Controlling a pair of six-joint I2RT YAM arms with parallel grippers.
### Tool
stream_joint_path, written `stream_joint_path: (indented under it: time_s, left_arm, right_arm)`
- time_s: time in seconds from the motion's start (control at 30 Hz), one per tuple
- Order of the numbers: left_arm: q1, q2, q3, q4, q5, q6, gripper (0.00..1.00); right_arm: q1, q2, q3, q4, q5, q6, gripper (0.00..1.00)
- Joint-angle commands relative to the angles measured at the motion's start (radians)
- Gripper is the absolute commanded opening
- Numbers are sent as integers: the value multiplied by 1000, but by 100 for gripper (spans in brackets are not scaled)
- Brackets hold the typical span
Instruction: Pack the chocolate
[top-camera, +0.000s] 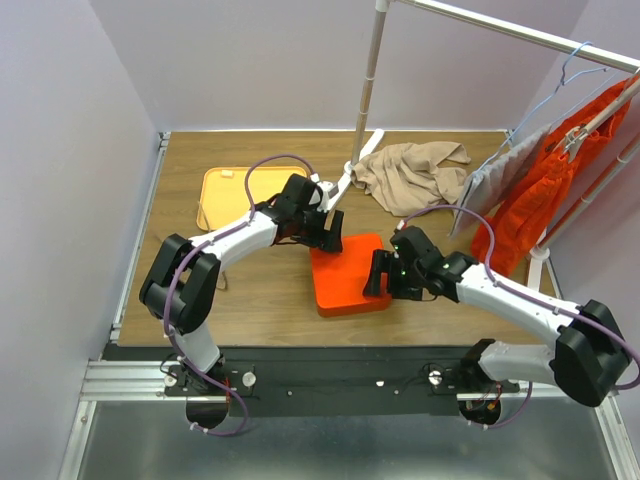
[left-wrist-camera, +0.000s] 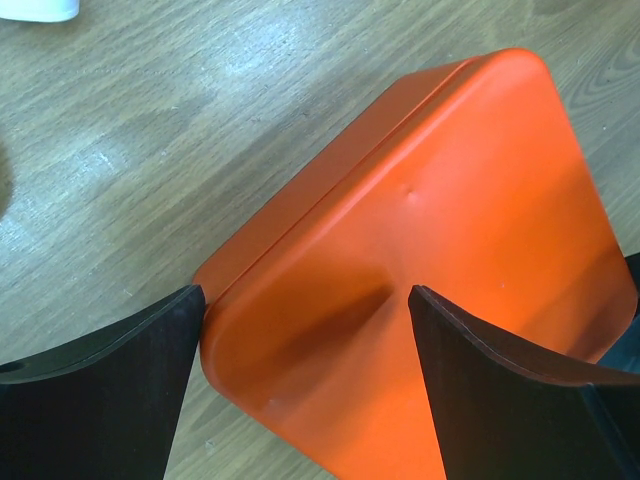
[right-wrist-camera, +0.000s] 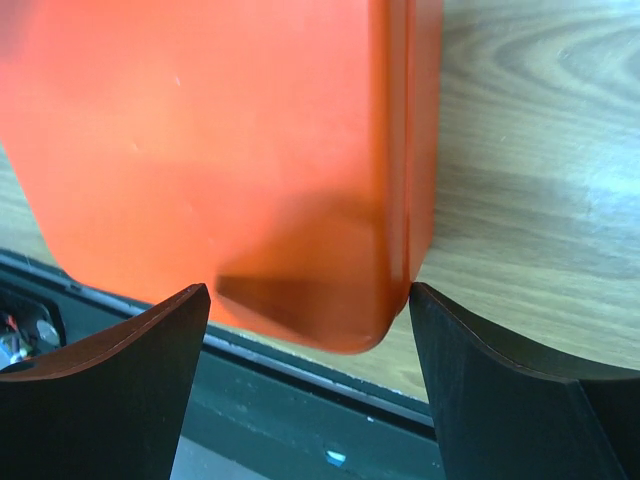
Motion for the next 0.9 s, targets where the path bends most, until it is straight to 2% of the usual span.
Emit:
stream_joint_path:
  time_s: [0.0, 0.17, 0.3, 0.43, 0.53, 0.7, 0.87]
  left_arm:
    - [-35, -20, 17, -22, 84, -1, 92]
    - [-47, -13, 29, -40, 36, 6, 92]
    - [-47, -24, 43, -43, 21, -2, 92]
    - [-47, -32, 67, -60, 5, -1, 92]
    - [-47, -30, 93, -77, -8, 2, 92]
    - [-47, -36, 145, -101, -47, 7, 93]
    - [-47, -23, 164, -112, -85, 1, 93]
  right_arm:
    - [-4, 17, 61, 59, 54, 23, 90]
    - [-4, 50, 69, 31, 148, 43, 89]
    - [-4, 86, 75, -3, 188, 71, 81]
    - [-4, 87, 71, -26, 232, 71, 80]
    - [-4, 89, 118, -96, 270, 54, 85]
    - [-4, 3, 184, -155, 340, 19, 95]
    - [-2, -2, 253, -182, 343, -9, 96]
